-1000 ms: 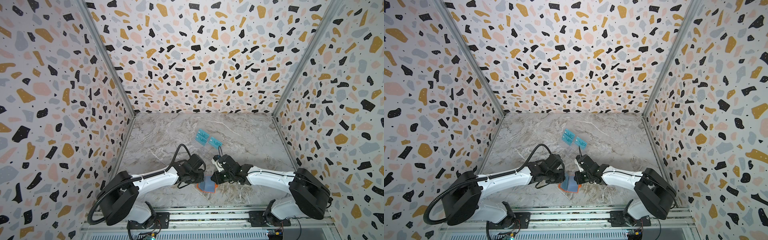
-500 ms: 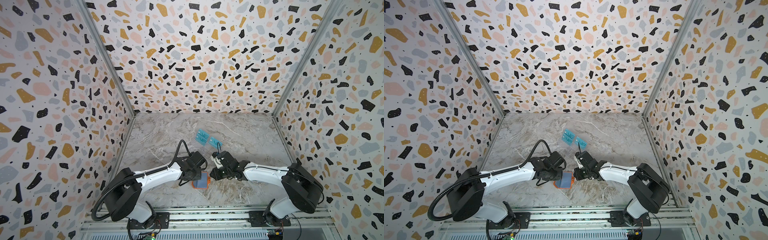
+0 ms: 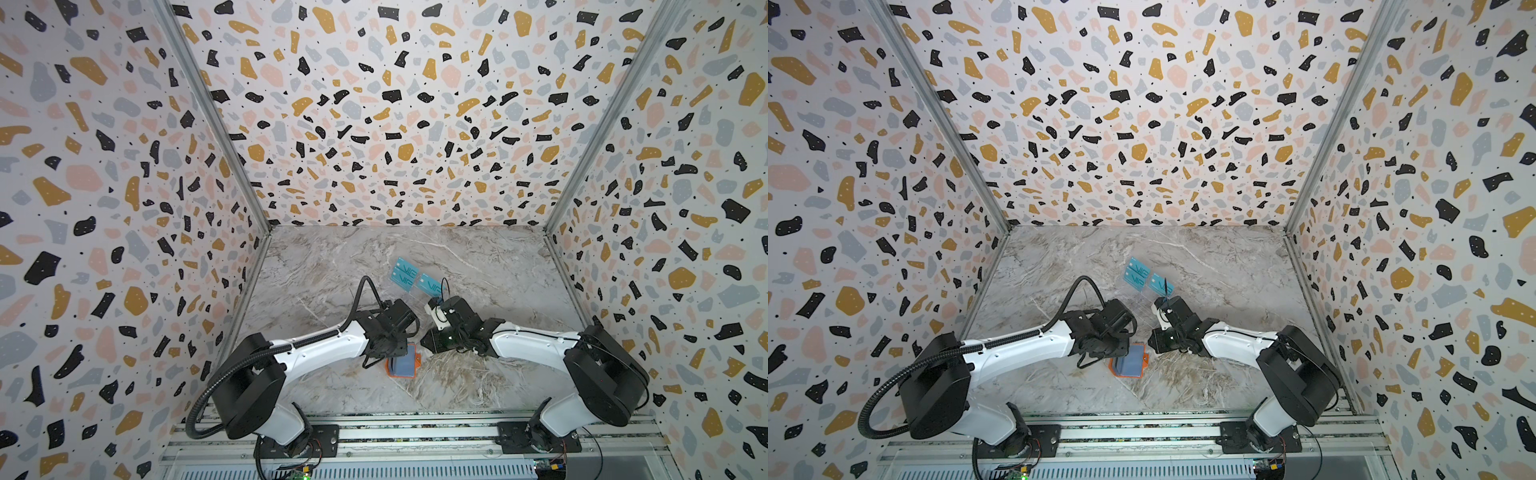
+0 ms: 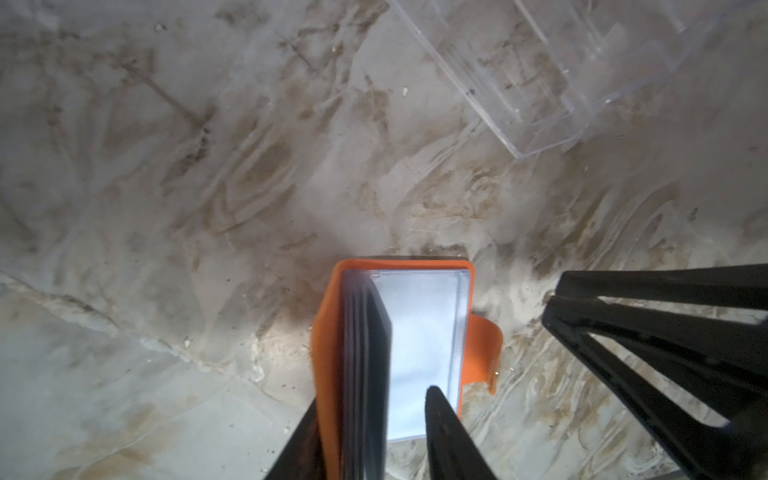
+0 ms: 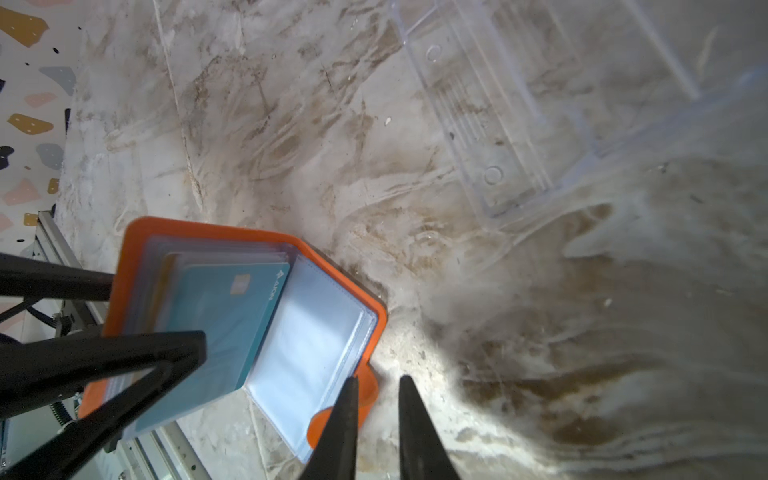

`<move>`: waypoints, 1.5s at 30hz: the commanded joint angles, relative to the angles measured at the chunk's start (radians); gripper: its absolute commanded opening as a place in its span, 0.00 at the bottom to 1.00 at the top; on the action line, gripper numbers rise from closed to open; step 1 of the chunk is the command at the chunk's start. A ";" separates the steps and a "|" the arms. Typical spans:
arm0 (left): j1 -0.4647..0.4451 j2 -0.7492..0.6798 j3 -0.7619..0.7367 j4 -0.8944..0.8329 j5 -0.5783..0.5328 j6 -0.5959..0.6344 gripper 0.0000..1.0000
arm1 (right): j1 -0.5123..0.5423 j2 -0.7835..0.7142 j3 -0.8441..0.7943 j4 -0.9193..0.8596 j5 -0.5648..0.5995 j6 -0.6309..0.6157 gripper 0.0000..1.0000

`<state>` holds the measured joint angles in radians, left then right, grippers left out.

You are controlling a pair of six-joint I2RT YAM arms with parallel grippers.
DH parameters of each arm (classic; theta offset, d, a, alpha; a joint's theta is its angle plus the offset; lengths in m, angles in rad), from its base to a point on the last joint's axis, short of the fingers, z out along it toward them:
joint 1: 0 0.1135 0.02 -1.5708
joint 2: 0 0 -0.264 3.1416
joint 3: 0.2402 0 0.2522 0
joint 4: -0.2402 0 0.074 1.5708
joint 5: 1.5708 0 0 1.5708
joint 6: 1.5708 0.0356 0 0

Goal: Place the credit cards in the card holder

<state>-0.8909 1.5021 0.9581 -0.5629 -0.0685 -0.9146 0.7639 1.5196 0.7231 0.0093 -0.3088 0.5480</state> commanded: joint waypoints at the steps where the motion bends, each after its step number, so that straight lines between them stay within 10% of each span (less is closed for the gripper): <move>1: -0.012 -0.010 0.038 -0.031 0.002 -0.011 0.44 | -0.003 -0.045 -0.018 0.015 -0.011 -0.009 0.21; 33: -0.053 -0.065 -0.293 0.477 0.216 -0.106 0.49 | -0.056 -0.035 -0.085 0.292 -0.323 0.094 0.15; 45: -0.052 -0.086 -0.309 0.467 0.173 -0.098 0.48 | -0.022 0.085 -0.016 0.130 -0.245 0.002 0.11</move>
<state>-0.9390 1.4319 0.6605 -0.0963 0.1230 -1.0107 0.7380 1.6051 0.6590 0.2192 -0.5987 0.6014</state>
